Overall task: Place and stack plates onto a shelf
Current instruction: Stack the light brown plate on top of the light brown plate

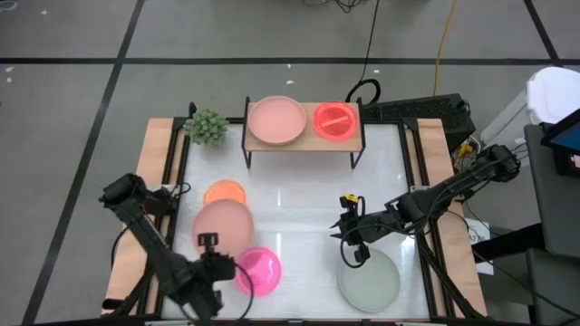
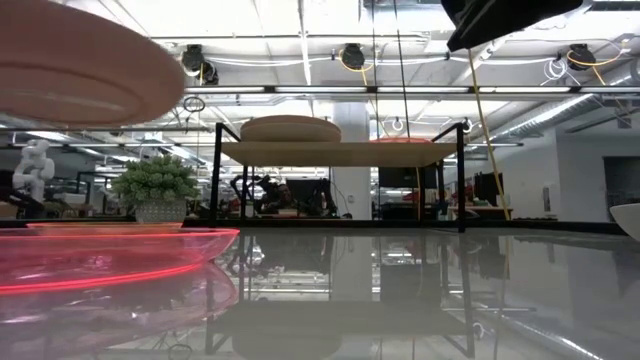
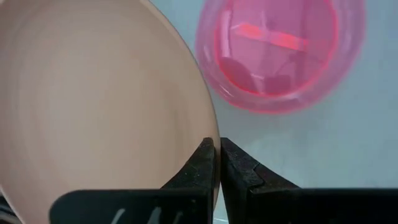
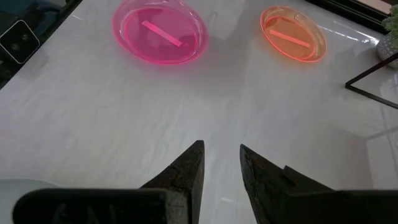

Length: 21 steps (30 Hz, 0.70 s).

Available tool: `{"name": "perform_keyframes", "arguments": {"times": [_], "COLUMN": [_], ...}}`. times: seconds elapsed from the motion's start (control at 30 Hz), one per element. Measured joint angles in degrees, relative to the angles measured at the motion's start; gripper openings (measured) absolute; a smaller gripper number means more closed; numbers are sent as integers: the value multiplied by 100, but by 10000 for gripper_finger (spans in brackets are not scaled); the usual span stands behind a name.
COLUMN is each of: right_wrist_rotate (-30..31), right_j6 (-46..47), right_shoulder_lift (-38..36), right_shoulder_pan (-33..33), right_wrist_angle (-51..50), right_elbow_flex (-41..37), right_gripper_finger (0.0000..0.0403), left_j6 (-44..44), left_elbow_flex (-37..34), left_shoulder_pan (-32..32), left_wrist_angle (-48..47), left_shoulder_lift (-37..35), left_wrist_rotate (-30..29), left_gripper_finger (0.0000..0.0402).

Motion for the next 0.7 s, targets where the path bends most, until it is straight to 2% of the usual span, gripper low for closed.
{"name": "perform_keyframes", "arguments": {"times": [0.2, 0.4, 0.7], "right_wrist_rotate": [-20, -14, -3], "right_j6": [1, 46, -173], "right_shoulder_lift": [-46, -266, -679], "right_shoulder_pan": [7, 7, 7], "right_wrist_angle": [-94, -349, -485], "right_elbow_flex": [0, 0, 0], "right_gripper_finger": [89, 89, 89], "left_j6": [1578, 3111, 5291], "left_elbow_flex": [0, 1, 1], "left_shoulder_pan": [710, 1477, 2798], "left_wrist_angle": [7, 213, 706], "left_shoulder_lift": [-121, -616, -1320], "left_wrist_rotate": [-288, -695, -789], "left_gripper_finger": [10, 10, 10]}}
